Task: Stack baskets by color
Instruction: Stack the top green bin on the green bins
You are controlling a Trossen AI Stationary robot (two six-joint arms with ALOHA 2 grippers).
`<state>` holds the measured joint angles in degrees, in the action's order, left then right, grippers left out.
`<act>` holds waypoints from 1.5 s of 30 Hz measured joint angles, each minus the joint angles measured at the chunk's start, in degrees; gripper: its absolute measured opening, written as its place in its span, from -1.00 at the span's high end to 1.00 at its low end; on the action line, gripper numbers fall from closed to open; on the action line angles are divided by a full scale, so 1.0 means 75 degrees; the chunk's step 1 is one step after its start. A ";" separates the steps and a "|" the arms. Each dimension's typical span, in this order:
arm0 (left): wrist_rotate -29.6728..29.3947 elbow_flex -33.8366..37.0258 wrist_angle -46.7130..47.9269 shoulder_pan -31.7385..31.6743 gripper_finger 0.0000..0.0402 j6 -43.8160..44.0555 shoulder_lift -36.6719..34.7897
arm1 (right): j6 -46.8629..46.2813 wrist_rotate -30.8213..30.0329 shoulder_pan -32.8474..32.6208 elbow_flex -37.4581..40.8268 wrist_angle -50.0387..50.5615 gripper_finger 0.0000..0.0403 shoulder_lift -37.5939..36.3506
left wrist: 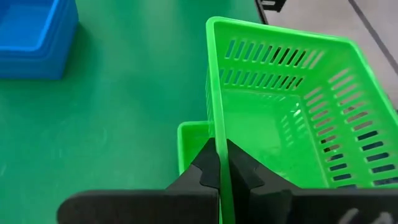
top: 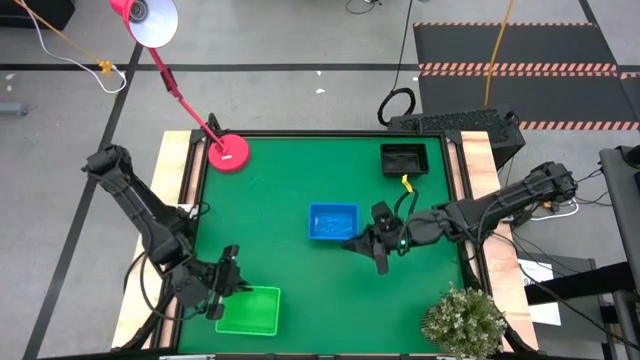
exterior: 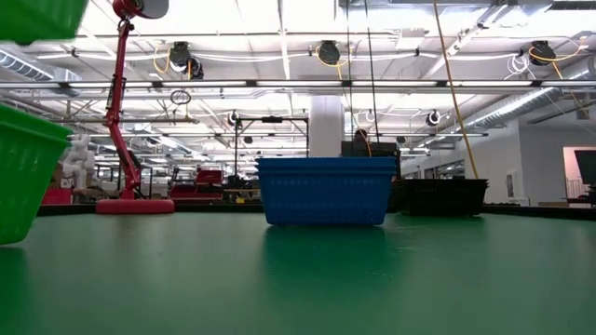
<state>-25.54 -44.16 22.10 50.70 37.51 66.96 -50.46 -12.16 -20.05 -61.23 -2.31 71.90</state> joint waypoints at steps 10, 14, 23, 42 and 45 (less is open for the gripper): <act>0.0088 0.0740 -0.0824 0.0008 0.99 0.0309 -0.0006 | 0.0023 0.0026 0.0000 0.0000 0.0003 1.00 0.0000; 0.0410 0.0952 -0.0821 0.0008 0.98 0.0419 -0.0003 | 0.0027 0.0033 0.0000 0.0000 0.0003 1.00 0.0000; 0.0597 0.1069 -0.0821 0.0005 0.94 0.0466 -0.0003 | 0.0088 0.0050 -0.0040 0.0000 0.0038 1.00 0.0000; 0.0594 0.1069 -0.0553 -0.0012 0.94 0.0684 0.0032 | 0.0228 0.0058 -0.0044 0.0000 0.0052 1.00 0.0000; 0.0594 0.1069 -0.0564 -0.0057 0.87 0.0835 0.0032 | 0.0230 0.0058 -0.0044 0.0000 0.0052 1.00 0.0000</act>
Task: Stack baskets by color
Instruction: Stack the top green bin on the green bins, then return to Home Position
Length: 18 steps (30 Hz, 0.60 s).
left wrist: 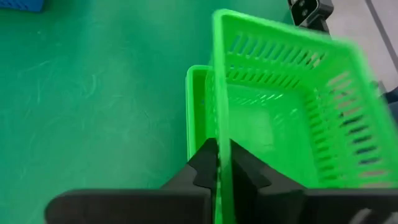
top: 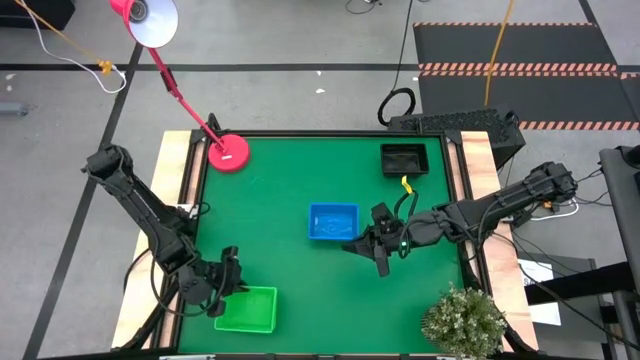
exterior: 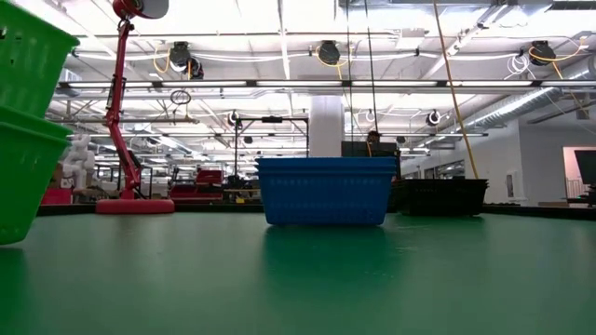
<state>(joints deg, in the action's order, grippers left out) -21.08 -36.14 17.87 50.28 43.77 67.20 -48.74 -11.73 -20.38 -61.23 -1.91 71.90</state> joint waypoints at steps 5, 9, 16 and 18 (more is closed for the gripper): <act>-0.0056 0.0000 -0.0004 -0.0077 0.53 0.0044 0.0000 | 0.0053 0.0000 0.0000 0.0000 0.0000 1.00 0.0000; -0.0054 0.0000 -0.0023 -0.0185 0.26 0.0211 0.0000 | 0.0114 0.0000 0.0000 0.0000 0.0000 1.00 0.0000; 0.0088 -0.0113 -0.0246 -0.0314 0.20 0.0409 -0.0132 | 0.0199 0.0000 0.0000 0.0000 0.0001 1.00 0.0000; 0.0086 -0.0364 -0.0187 -0.0429 0.25 0.0259 -0.0209 | 0.0198 0.0000 0.0000 0.0000 0.0003 1.00 0.0000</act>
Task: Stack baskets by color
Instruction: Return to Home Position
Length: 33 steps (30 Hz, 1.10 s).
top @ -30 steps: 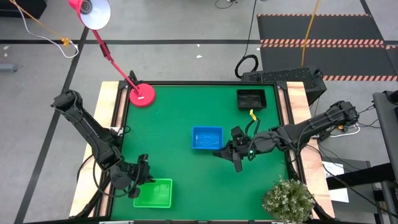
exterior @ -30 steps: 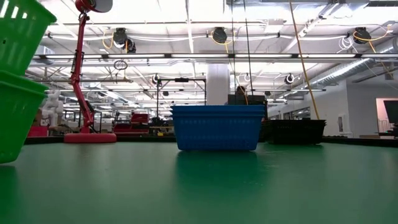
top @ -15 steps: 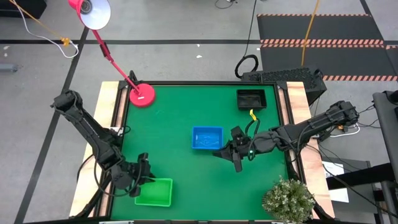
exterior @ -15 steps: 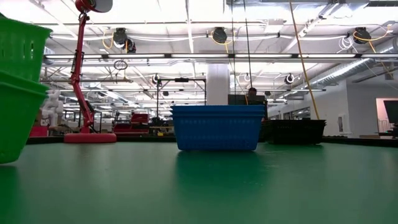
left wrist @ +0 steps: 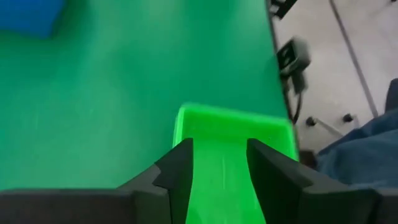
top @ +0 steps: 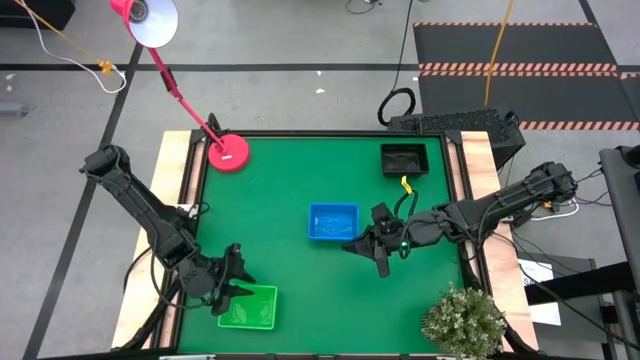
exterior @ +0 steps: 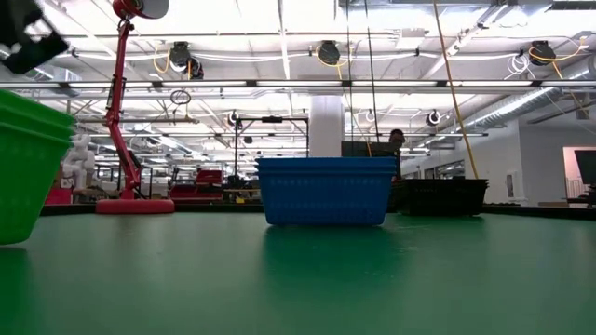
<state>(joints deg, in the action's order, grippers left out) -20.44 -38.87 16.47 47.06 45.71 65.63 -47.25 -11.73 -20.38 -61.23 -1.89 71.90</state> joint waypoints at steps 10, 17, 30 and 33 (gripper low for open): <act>-0.0086 -0.1589 0.0497 -0.1188 0.56 -0.2414 -0.0313 | 0.1871 -0.0006 0.0003 0.0000 0.0000 1.00 -0.0092; -0.0912 -0.2598 0.0603 -0.2124 0.84 -0.3938 -0.0688 | 0.4167 -0.0010 0.0307 -0.0003 0.0022 1.00 -0.0625; -0.0538 -0.2903 0.0449 -0.4873 0.97 -0.5622 -0.1531 | 0.7148 -0.0004 0.1377 -0.0009 0.1225 1.00 -0.2527; -0.0111 -0.2903 0.0501 -0.5387 0.96 -0.5800 -0.1527 | 0.7400 -0.0006 0.1601 0.0005 0.1666 1.00 -0.2867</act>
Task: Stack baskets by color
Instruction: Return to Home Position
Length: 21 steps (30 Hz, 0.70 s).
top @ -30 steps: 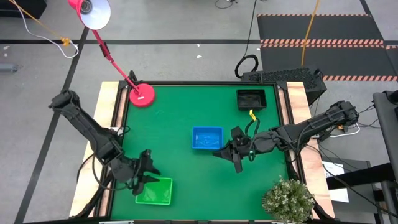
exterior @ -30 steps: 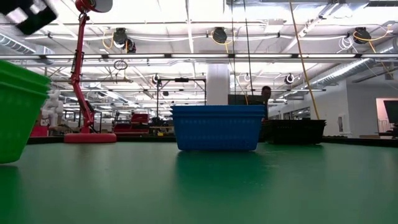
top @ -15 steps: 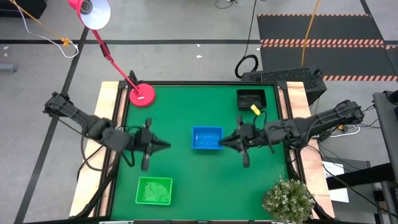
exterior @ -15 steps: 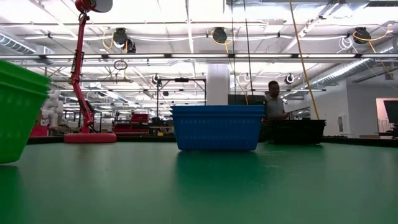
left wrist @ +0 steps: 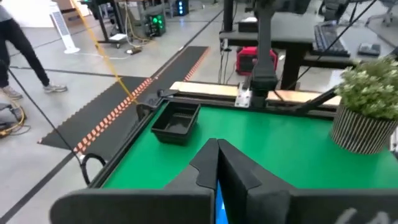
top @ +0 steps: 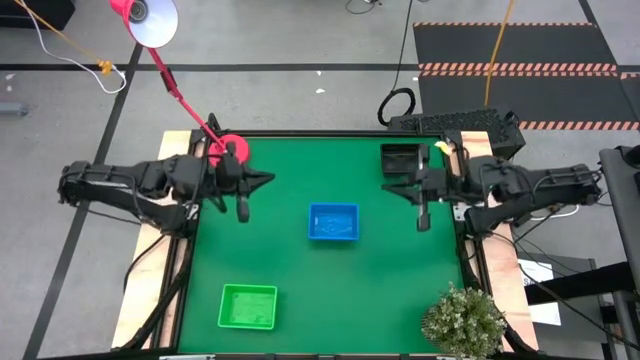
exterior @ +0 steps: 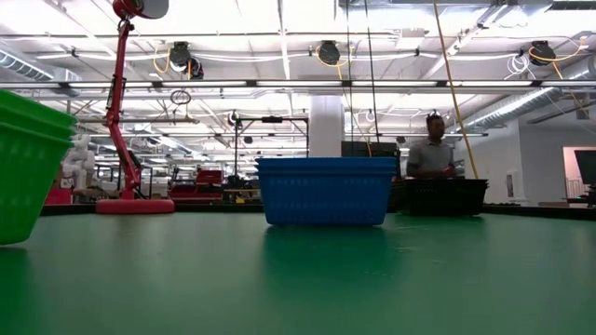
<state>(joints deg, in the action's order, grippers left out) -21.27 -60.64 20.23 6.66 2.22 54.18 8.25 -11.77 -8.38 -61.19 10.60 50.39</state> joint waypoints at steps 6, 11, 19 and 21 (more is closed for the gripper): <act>0.0232 0.0012 0.0231 -0.0621 0.95 -0.0628 0.0104 | -0.0259 -0.0013 0.0282 0.0640 0.0051 1.00 -0.0664; 0.0028 0.0012 0.0000 -0.0790 0.86 -0.0634 0.0087 | -0.0141 -0.0004 0.0271 0.1527 -0.0479 1.00 -0.1195; 0.0536 0.0314 0.0312 -0.0776 0.97 0.0037 0.0092 | 0.0257 0.0160 0.0273 0.2866 -0.1323 1.00 -0.1778; 0.0688 0.0467 0.0308 -0.0776 0.98 0.0161 0.0089 | 0.0282 0.0405 0.0276 0.3170 -0.1521 1.00 -0.1889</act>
<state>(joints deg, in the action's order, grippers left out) -16.11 -57.14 22.54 0.84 3.43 54.84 10.37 -8.73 -6.31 -37.41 -0.80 36.22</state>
